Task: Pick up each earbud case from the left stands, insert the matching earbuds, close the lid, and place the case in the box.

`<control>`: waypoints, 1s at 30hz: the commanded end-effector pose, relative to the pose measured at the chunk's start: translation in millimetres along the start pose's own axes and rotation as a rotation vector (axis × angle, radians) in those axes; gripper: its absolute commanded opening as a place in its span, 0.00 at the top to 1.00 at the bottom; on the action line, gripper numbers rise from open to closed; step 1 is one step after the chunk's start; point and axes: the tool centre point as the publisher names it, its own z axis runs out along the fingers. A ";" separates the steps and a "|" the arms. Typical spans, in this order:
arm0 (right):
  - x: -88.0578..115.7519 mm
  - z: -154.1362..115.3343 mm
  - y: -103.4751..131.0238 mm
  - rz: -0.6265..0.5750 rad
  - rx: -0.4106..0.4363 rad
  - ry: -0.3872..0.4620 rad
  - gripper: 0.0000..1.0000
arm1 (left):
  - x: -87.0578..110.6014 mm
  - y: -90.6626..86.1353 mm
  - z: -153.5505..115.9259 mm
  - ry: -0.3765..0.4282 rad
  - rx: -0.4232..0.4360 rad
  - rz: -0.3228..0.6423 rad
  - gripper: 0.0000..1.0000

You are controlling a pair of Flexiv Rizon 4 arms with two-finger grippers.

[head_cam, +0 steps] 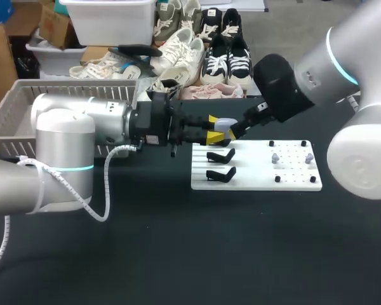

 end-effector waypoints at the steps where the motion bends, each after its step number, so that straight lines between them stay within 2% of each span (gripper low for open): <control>1: -2.2 3.8 1.7 0.003 0.016 0.007 0.00 | 0.6 0.0 0.5 -0.001 -0.002 0.001 1.00; 19: -7.2 15.4 -6.4 0.032 0.031 0.018 0.00 | 0.6 0.0 0.5 -0.001 -0.002 0.001 1.00; 30: -9.8 11.4 -9.2 0.047 0.051 0.001 0.00 | 0.6 0.0 0.5 -0.001 -0.002 0.001 1.00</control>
